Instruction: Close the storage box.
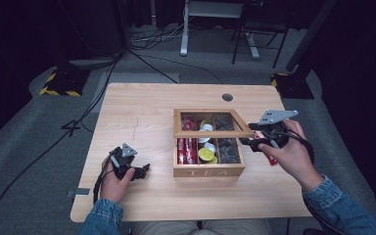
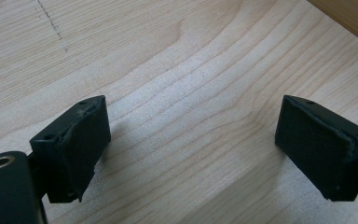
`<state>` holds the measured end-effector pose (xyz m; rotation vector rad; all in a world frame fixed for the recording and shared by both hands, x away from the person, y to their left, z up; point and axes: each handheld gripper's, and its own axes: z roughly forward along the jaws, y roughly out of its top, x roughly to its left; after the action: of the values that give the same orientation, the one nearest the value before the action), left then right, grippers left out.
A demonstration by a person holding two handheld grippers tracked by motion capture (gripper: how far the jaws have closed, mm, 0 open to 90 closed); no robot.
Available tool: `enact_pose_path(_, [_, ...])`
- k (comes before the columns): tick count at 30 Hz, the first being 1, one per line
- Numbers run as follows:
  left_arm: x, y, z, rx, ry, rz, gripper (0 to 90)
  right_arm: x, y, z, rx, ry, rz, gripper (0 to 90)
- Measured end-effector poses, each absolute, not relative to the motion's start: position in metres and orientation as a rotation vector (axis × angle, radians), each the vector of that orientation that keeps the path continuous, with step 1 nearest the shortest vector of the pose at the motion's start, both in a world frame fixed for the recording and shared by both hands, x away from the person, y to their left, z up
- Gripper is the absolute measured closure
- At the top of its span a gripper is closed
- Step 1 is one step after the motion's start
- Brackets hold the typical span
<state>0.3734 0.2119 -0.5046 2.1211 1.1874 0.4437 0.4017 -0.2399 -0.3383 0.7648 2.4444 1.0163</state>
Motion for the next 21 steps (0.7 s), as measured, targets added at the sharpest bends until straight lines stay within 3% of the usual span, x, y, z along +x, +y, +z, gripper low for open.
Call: enact_pose_path(21, [0.373, 0.212, -0.505, 2.121, 1.187, 0.444, 10.6, 0.388, -0.241, -0.384, 0.761, 2.539, 0.937, 29.2])
